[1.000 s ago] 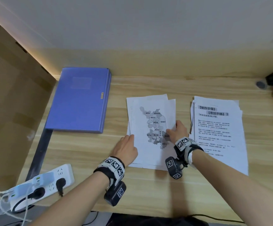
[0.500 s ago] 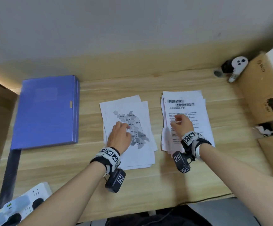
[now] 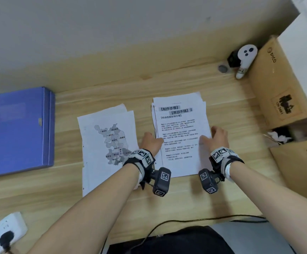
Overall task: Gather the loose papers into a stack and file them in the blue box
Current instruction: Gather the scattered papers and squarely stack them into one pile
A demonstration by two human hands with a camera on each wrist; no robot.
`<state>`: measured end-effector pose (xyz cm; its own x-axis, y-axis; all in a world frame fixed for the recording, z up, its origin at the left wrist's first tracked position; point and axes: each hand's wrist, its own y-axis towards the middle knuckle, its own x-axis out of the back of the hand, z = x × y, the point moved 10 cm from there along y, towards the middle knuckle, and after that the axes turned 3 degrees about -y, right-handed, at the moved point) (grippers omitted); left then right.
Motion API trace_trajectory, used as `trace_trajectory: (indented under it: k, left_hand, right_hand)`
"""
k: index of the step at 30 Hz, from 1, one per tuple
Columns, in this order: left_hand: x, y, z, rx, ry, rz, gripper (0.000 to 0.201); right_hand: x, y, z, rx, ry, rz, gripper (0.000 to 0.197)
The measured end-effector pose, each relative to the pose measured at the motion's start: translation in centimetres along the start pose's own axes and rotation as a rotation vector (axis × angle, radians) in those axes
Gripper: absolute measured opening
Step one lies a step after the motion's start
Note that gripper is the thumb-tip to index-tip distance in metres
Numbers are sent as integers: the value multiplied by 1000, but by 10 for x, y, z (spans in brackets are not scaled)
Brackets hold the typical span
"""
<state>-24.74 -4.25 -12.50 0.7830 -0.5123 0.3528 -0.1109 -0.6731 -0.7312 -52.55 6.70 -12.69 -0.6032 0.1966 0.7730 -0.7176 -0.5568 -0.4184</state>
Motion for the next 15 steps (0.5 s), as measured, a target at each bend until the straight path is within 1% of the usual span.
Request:
trace_trajectory:
  k: [1, 3, 6, 8, 10, 12, 15]
  left_hand:
    - [-4, 0, 1, 29, -24, -1, 35]
    - [-9, 0, 0, 51, -63, -3, 36]
    - [-12, 1, 0, 31, -87, -33, 33]
    - [-13, 0, -1, 0, -106, -29, 28]
    - [-8, -5, -4, -35, -143, -38, 25]
    - [5, -9, -3, -73, -187, -56, 28]
    - [36, -17, 3, -109, -231, -76, 34]
  right_hand:
    - [-5, 3, 3, 14, 13, 38, 46]
    - [-15, 3, 7, -5, 71, 110, 44]
    - [-30, 1, 7, -35, 207, 183, 33]
    - [-36, -2, 9, -23, 310, 199, 25]
    - [-36, -7, 16, 6, 369, 194, 23]
    - [-37, -13, 27, 30, 405, 186, 21]
    - [-50, -25, 50, 50, 474, 217, 23]
